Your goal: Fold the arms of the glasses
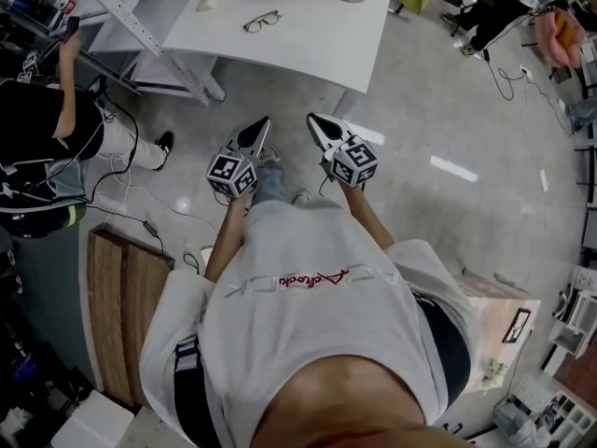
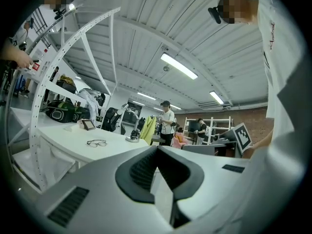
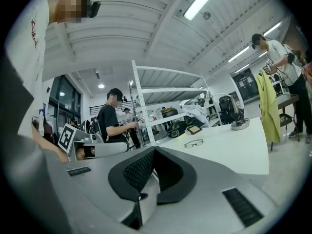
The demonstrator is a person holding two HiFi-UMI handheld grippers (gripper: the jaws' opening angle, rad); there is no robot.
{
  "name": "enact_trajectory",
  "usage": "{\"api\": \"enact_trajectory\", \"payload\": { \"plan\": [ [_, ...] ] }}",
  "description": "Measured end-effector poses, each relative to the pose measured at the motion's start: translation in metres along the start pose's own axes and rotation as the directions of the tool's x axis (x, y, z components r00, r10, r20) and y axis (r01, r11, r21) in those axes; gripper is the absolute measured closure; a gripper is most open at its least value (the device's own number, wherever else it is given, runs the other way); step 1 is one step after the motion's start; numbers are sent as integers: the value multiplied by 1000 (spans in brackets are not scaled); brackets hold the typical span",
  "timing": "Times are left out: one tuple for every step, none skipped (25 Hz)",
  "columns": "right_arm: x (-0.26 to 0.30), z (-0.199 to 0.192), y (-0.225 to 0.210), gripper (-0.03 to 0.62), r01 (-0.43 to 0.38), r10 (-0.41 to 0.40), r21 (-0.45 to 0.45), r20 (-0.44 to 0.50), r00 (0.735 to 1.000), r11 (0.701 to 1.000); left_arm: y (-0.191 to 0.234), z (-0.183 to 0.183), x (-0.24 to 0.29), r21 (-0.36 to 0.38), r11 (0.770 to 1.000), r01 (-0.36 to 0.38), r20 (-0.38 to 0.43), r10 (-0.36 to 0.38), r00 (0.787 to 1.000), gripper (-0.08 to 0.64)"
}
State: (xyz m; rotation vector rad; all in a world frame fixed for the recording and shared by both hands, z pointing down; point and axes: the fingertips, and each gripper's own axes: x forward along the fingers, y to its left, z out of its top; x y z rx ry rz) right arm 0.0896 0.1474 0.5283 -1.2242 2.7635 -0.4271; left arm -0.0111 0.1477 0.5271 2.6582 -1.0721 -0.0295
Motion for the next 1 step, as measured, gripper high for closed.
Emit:
{"api": "enact_trajectory", "payload": {
  "plan": [
    [-1,0,1,577,0,0,0,-1,1000,1000,-1,0,-1,-1,1000,1,0,-1,1000,531]
  ]
}}
